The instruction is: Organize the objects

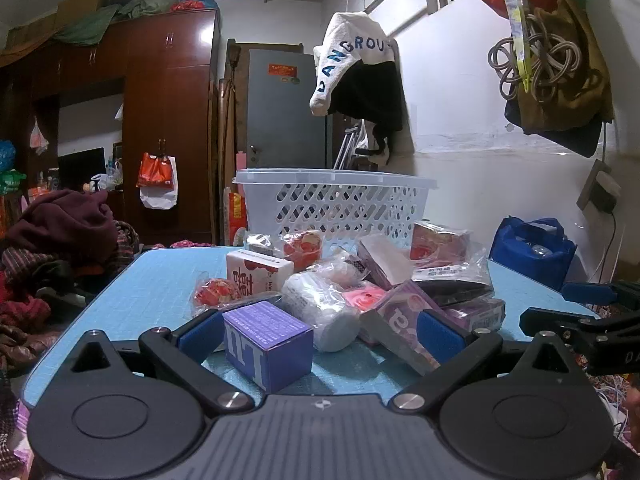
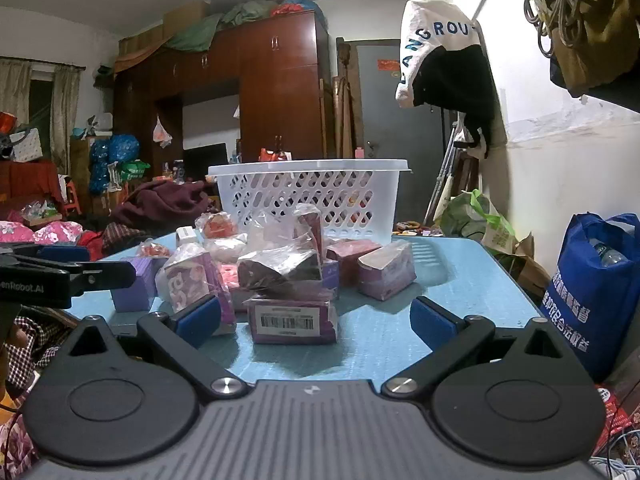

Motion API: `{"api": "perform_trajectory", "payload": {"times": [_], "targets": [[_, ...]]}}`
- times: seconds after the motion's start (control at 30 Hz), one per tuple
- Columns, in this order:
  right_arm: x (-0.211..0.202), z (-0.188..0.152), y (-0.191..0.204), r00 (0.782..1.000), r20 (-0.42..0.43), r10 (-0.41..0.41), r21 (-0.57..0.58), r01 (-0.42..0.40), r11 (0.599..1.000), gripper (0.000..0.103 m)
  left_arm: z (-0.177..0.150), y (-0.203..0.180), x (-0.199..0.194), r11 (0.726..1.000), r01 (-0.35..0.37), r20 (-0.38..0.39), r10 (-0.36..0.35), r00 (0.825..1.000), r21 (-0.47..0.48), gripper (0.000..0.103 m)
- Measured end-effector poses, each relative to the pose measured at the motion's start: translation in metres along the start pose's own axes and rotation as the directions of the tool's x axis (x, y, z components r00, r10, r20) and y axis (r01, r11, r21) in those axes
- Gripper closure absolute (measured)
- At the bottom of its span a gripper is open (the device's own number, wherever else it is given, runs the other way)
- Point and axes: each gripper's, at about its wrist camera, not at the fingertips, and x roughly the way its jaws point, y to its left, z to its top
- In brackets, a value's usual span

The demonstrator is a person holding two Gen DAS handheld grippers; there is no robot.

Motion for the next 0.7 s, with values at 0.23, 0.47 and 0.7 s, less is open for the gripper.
{"api": "perform_trajectory", "payload": {"times": [0.23,0.47,0.7], "targets": [[-0.0010,0.0003,-0.0014,1.000,0.004,0.008,0.003,-0.008,1.000,0.000,0.0000,0.0002,0.0001,1.000,0.001,-0.003,-0.001,1.000,0.004,0.000],[-0.0011,0.0006,-0.0025,1.000,0.005,0.016,0.006,-0.016,1.000,0.000,0.0000,-0.0001,0.0002,1.000,0.001,-0.002,-0.001,1.000,0.004,0.000],[-0.0015,0.0005,-0.0020,1.000,0.008,0.020,0.003,-0.020,1.000,0.000,0.0000,0.0000,0.0001,1.000,0.002,-0.002,-0.002,1.000,0.003,0.000]]}}
